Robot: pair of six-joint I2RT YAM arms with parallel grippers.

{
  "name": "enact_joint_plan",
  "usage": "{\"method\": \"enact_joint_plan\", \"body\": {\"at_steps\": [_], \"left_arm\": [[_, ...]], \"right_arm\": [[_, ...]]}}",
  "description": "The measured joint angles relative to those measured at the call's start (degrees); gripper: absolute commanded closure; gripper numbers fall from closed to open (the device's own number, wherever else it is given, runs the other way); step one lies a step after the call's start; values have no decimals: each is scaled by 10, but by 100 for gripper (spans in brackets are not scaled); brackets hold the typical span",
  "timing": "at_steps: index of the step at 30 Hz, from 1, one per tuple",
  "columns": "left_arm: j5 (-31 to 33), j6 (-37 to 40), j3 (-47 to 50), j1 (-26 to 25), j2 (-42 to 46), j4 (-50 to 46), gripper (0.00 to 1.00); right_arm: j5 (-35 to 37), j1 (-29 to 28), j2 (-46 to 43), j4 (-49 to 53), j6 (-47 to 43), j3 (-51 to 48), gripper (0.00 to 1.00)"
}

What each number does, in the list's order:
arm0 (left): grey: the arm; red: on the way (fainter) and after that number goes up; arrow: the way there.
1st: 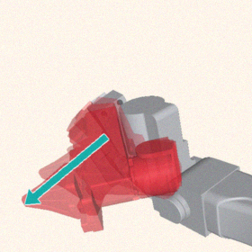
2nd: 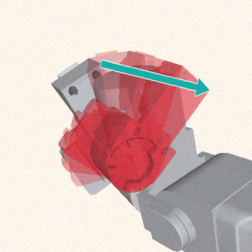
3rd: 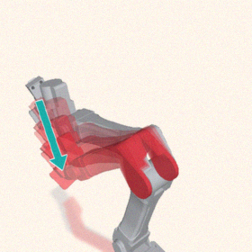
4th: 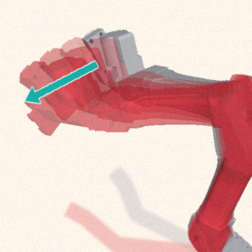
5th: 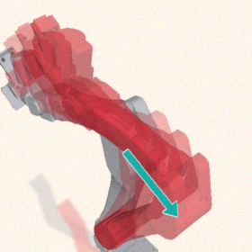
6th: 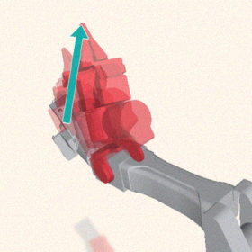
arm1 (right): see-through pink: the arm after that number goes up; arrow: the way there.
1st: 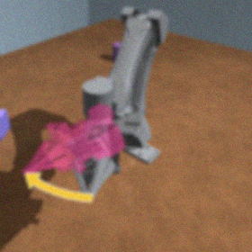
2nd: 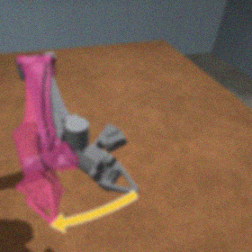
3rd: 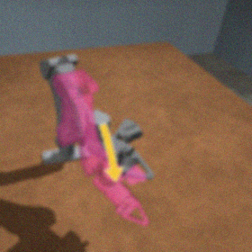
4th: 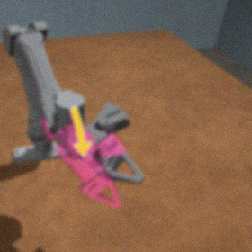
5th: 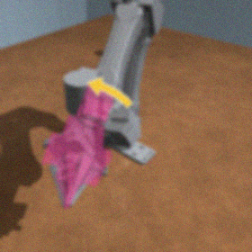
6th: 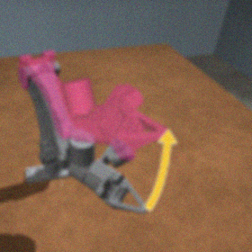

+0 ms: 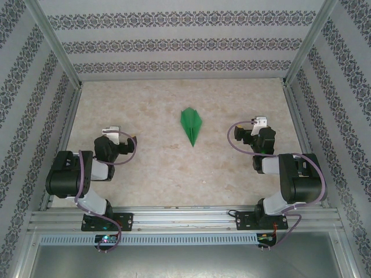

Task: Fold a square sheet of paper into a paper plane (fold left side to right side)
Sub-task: Reset both arms

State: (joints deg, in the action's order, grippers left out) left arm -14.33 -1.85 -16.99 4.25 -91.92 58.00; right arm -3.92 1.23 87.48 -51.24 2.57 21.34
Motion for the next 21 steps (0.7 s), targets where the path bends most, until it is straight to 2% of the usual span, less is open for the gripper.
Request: {"method": "enact_joint_plan", "body": {"at_steps": [5,21], "left_arm": [[14,0,-40,-1,0,-12,0],[26,0,-40,-1,0,-14,0]], "right_arm": [[0,0,0,0,0,0,2],[0,0,0,0,0,0,2]]}}
